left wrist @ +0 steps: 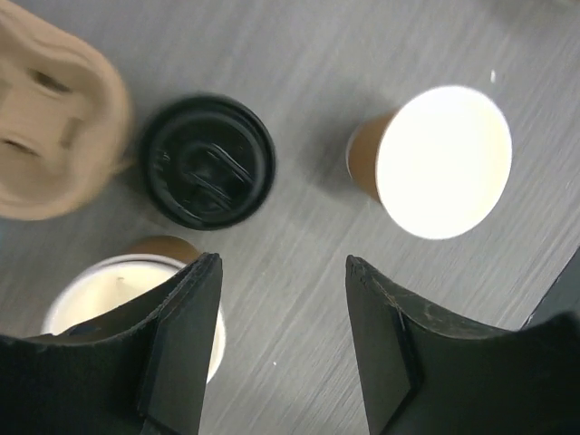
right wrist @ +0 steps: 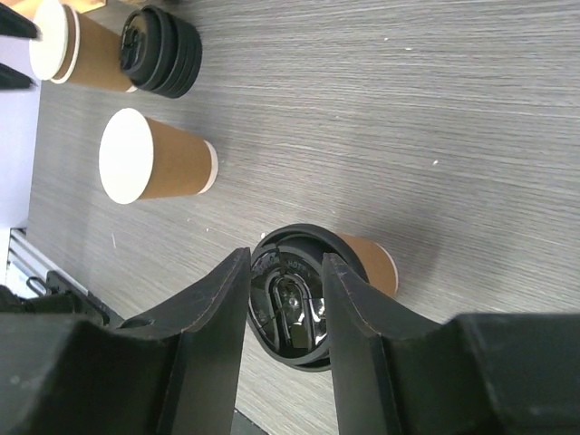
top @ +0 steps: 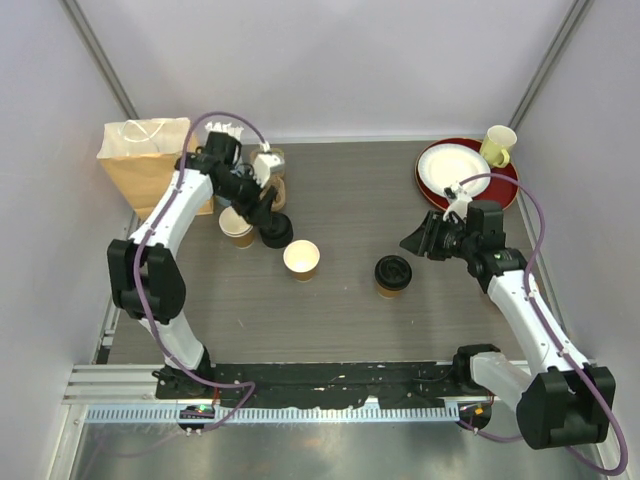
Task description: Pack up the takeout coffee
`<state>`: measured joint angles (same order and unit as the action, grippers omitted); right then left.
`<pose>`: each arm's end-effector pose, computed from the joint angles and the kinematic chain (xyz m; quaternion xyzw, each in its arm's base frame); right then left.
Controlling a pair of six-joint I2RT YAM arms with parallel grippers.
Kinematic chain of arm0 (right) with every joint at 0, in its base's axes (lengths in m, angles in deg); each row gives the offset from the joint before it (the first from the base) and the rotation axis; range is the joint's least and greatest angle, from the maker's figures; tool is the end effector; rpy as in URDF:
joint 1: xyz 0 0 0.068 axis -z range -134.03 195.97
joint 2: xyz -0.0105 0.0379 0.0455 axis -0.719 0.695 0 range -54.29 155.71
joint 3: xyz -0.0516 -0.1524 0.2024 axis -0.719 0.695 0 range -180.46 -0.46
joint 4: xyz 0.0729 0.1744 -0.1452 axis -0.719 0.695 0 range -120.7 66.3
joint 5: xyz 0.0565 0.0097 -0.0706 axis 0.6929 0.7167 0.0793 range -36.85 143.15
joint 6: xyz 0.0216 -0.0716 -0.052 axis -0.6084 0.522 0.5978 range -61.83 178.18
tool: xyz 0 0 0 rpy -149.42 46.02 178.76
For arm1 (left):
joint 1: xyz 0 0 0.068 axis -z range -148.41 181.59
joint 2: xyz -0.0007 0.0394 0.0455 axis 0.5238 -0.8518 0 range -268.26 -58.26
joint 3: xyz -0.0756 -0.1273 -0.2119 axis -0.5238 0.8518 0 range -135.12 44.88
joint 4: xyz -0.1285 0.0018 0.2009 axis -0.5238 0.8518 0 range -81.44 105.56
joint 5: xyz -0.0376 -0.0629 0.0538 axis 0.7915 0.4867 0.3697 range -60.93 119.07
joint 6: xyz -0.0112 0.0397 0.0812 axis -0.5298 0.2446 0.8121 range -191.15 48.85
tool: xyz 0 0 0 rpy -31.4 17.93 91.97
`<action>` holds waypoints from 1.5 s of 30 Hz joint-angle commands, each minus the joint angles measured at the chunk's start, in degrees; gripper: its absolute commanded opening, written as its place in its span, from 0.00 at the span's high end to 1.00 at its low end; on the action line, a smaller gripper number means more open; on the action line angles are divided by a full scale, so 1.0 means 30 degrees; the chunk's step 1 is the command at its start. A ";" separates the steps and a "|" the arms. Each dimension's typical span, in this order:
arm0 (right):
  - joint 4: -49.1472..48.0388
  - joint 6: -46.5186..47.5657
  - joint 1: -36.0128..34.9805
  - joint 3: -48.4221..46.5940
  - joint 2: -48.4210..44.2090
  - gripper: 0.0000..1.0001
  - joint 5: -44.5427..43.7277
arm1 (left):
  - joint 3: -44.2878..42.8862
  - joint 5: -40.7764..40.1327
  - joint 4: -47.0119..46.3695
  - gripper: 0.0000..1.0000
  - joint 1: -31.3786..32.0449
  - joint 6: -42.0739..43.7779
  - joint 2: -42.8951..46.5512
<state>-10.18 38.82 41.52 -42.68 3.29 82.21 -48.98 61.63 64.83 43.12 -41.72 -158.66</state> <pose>0.2286 0.0575 0.2382 -0.0013 0.8696 0.3094 0.3848 0.3400 -0.1141 0.2661 0.3882 0.8510 -0.2341 0.2652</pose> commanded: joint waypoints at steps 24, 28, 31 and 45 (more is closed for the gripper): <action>-0.1183 0.0914 -0.0539 -0.0020 -0.0327 0.56 0.1417 | 0.2667 0.3123 -0.0594 0.51 0.0112 1.4564 -0.2008; -0.1212 0.0915 -0.0539 -0.0078 -0.0298 0.56 0.1679 | 0.2840 0.2392 -0.1529 0.57 0.0083 1.4185 -0.2275; -0.1300 0.0914 -0.0568 0.0009 -0.0298 0.56 0.1827 | 0.2958 0.2214 -0.1560 0.61 0.0083 1.4155 -0.2450; -0.1681 0.0709 -0.0539 0.0156 -0.0121 0.56 0.2940 | 0.2900 0.1569 -0.1708 0.71 0.0083 1.3565 -0.3125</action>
<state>-12.59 40.53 40.08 -42.61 3.55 88.72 -39.06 65.30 58.88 43.62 -1.74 -167.07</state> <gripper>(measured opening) 0.438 0.292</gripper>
